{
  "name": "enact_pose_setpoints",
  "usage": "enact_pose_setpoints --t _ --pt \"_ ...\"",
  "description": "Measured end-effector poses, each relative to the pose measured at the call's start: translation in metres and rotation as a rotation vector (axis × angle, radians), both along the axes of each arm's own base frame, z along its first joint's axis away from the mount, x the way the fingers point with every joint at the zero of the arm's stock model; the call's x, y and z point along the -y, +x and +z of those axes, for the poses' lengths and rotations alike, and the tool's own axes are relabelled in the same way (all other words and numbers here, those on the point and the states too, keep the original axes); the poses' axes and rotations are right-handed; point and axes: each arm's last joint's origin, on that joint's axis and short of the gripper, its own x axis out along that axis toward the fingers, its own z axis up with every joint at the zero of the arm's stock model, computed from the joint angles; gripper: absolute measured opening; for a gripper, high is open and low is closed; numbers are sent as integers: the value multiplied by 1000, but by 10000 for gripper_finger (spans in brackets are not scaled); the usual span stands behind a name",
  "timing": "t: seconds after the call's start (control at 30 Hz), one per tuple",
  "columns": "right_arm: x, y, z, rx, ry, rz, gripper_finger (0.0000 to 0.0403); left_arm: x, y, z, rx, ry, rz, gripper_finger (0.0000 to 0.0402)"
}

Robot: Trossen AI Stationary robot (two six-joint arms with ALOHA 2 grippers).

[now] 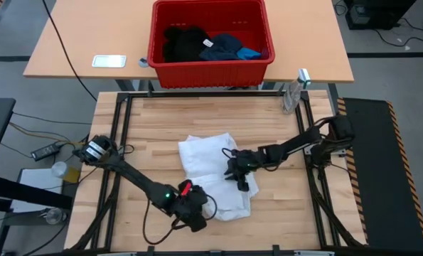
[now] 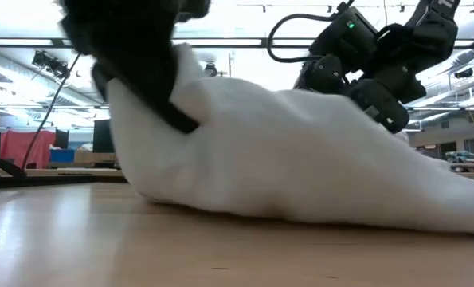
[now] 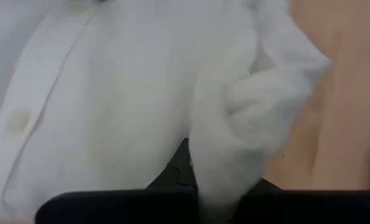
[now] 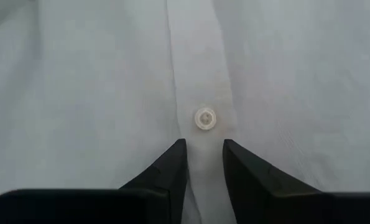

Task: Fold Laundry from Bin
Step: Fold the white polo shirt

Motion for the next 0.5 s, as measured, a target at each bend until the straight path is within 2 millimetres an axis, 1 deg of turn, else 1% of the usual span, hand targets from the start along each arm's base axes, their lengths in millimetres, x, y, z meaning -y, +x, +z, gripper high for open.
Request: enact_pose_setpoints --t 0.1,0.17,0.27,0.37,0.5 --pt "-2 -2 -3 -46 38 12 100 4 -7 -6 18 -38 106 12" --pt "-2 -3 -4 -67 69 9 95 4 -9 -7 39 -44 157 12" --pt "-5 -5 -3 -85 103 24 92 1 -9 -3 91 -48 235 12" --pt "-13 -7 -5 -105 103 42 92 -3 -7 4 133 -64 282 12" --pt "-24 -11 -5 -125 107 70 92 -6 -3 12 178 -96 282 12"
